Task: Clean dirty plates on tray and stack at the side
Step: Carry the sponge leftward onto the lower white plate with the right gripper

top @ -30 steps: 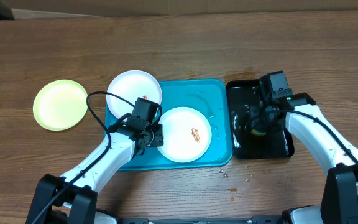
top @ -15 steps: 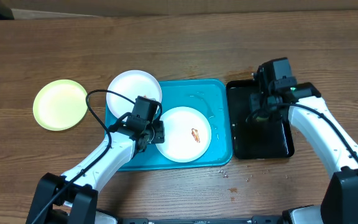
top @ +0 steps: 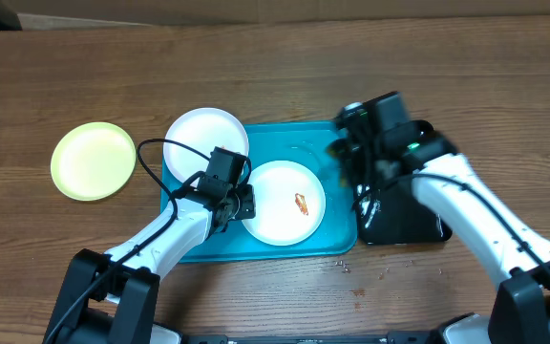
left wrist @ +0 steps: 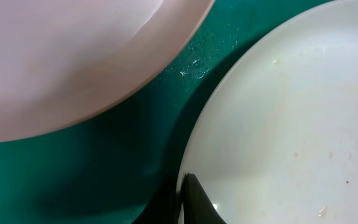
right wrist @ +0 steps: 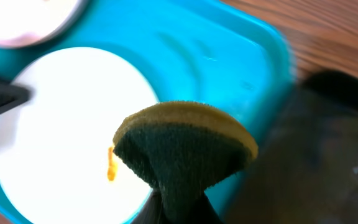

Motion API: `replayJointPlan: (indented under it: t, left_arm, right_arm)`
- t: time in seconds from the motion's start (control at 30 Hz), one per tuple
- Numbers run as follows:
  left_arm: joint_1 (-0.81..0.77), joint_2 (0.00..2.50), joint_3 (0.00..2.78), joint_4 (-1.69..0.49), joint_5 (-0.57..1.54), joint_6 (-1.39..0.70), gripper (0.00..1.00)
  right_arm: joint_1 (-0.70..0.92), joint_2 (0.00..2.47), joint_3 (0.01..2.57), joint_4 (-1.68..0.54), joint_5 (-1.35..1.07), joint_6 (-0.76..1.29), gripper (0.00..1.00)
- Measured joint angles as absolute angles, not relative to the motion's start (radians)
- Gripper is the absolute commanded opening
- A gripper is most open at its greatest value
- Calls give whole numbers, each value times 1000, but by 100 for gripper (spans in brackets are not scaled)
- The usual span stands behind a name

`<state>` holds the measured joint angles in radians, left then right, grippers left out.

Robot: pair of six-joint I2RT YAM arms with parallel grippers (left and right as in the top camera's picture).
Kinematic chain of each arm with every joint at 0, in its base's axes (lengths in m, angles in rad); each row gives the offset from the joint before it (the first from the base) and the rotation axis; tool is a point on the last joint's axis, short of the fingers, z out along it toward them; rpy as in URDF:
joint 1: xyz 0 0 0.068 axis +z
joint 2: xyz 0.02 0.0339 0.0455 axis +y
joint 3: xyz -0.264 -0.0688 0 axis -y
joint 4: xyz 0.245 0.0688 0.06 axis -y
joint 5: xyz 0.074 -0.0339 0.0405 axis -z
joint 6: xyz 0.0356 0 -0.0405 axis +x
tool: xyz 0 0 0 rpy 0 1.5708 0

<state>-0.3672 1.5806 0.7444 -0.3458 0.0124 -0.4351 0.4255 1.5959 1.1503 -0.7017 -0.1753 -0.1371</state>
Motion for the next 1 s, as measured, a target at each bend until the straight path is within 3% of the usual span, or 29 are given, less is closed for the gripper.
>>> replayJointPlan:
  t: [0.37,0.87,1.0]
  left_arm:
    - [-367,1583,745,-339,16,-429,5]
    - [-367,1586,745,-346,18,-416,10]
    - [-367,1587,745,-347,18,-415,13]
  right_arm:
    - [649,1653,1152,-585,3,-308,4]
    - [669,1827,1155,-517,41,-402,4]
    - [669,1827,1155,-516,40,-415,20]
